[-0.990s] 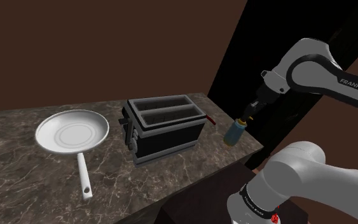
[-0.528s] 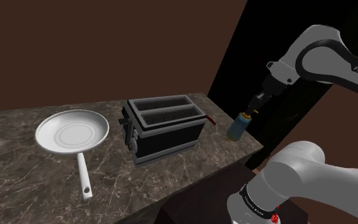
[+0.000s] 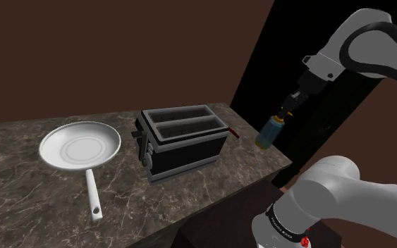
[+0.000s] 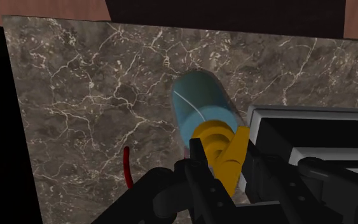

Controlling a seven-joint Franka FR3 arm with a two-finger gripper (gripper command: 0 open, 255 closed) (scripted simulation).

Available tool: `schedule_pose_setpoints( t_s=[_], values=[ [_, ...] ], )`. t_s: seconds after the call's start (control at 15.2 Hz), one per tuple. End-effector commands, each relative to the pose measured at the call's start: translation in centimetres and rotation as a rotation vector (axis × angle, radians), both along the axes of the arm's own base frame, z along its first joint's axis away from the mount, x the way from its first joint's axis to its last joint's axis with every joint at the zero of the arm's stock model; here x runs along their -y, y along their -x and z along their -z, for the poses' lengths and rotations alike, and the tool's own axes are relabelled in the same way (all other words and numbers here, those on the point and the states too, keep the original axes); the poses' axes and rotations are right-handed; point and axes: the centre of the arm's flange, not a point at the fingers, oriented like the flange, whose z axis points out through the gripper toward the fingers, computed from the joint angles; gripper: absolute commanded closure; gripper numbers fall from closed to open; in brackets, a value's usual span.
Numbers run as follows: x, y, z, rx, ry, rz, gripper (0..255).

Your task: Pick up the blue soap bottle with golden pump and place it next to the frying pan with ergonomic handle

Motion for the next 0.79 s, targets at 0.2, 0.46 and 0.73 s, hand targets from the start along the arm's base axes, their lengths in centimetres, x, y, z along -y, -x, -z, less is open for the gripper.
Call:
schedule_pose_setpoints(
  t_s=[0.2,0.46,0.73],
  values=[
    [0.0,0.0,-2.6,0.000,0.000,0.000,255],
    [0.0,0.0,-4.7,0.000,0.000,0.000,255],
    [0.0,0.0,-6.8,0.000,0.000,0.000,255]
  ],
)
